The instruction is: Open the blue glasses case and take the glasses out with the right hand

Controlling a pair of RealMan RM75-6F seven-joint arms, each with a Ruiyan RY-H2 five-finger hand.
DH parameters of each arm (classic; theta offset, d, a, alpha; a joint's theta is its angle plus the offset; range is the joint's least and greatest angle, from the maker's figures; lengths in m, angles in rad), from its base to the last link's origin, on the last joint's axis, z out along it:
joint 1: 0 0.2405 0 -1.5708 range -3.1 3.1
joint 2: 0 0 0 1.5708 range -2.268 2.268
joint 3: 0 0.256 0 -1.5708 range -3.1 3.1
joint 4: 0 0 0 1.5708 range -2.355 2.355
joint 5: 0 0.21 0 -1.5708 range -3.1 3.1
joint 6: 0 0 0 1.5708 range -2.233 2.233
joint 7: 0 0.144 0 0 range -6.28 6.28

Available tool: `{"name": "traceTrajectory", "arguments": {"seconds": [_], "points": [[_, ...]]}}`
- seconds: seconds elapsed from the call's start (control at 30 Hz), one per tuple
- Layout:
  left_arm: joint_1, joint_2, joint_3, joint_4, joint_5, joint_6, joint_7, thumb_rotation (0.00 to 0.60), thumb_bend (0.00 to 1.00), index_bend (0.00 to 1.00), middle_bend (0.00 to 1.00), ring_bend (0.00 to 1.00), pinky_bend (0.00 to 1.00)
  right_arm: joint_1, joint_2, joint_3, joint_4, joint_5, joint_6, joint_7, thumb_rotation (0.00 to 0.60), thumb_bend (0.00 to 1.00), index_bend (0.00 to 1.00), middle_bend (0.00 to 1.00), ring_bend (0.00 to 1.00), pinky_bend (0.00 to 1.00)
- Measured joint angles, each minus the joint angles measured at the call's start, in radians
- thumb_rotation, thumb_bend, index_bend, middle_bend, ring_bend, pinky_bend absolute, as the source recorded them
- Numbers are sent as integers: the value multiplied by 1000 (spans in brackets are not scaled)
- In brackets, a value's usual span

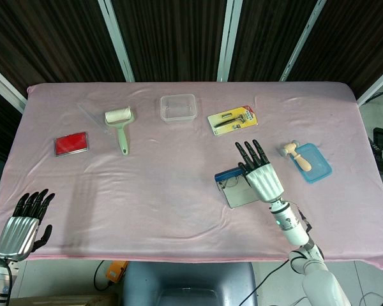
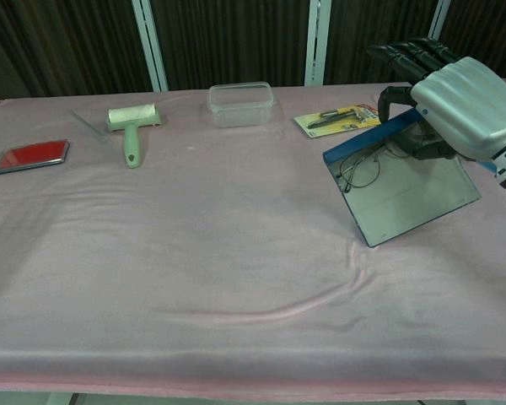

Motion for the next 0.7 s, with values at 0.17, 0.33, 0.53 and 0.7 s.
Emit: {"name": "traceTrajectory", "arguments": {"seconds": [0.17, 0.33, 0.53, 0.7], "points": [[0, -1, 2, 0, 1, -2, 3, 600, 435, 0, 0, 0, 35, -18, -13, 9, 2, 12, 12, 19, 600, 548, 681, 133, 54, 25], [-1, -2, 1, 1, -1, -3, 5, 600, 435, 0, 0, 0, 35, -32, -31, 18, 7, 25, 12, 54, 600, 548, 680, 133, 54, 34], [0, 0, 0, 0, -3, -2, 3, 600, 435, 0, 0, 0, 35, -36, -37, 18, 17, 28, -14, 58, 600, 548, 680, 132, 58, 39], [0, 1, 1, -1, -1, -3, 2, 600, 435, 0, 0, 0, 35, -32, -34, 23, 18, 35, -31, 49, 600, 548, 678, 133, 58, 41]]}}
